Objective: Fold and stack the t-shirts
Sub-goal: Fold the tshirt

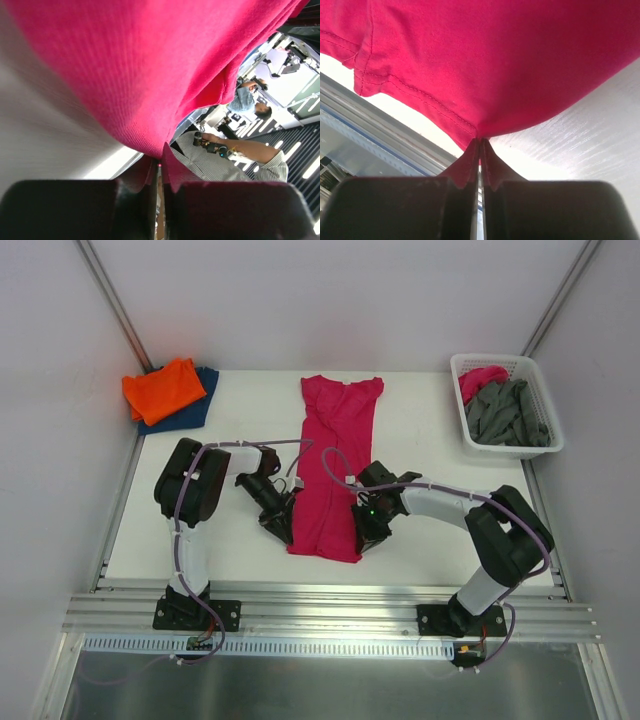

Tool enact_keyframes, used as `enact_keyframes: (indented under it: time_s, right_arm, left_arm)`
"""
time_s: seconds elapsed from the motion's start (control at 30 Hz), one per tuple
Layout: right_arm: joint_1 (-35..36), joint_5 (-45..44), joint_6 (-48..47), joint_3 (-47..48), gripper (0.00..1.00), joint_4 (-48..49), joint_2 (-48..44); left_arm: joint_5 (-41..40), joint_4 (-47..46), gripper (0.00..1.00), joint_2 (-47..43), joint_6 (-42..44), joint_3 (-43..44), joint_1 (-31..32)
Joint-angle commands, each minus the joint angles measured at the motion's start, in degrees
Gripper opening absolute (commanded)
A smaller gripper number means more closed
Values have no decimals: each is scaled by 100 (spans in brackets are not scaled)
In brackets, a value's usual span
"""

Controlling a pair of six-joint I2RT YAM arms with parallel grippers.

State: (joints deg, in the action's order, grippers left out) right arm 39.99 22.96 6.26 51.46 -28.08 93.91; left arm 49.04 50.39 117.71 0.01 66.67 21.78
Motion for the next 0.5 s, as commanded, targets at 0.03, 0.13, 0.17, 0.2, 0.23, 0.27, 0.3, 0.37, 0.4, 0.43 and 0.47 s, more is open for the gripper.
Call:
enact_keyframes:
  time_s: [0.03,0.13,0.17,0.2,0.23,0.27,0.3,0.37,0.4,0.43,0.47]
  right_arm:
    - [18,103,-116,127,0,74,-180]
    - [35,121,-99,110,0,100,-197]
    - [27,121,-99,110,0,100,-197]
    - [27,112,-108,118,0,100,-206]
    - [27,103,-116,136,0,74,-215]
    - [27,86,-151,162,0,48,-241]
    - [-26,42,-160,241,0,22,-268]
    - [-148,24,-248,338,0,-75,-346]
    - [-193,7,-283,373,0,-110,-382]
    - [-237,-2,-318,426,0,-180,-399]
    - [-333,-11,-371,435,0,-207,-426]
  left_arm:
    - [150,278,0,-37,34,-5,63]
    - [107,287,0,-160,60,-67,63]
    - [97,296,0,-196,69,-76,63]
    - [97,296,0,-205,78,-76,63]
    - [45,305,0,-222,78,-58,63]
    - [10,357,0,-257,104,-32,63]
    - [-17,410,0,-266,139,55,63]
    - [-78,602,0,-319,236,196,54]
    - [-96,638,0,-362,254,258,54]
    - [-96,682,0,-398,262,354,37]
    - [-131,717,0,-511,289,390,37]
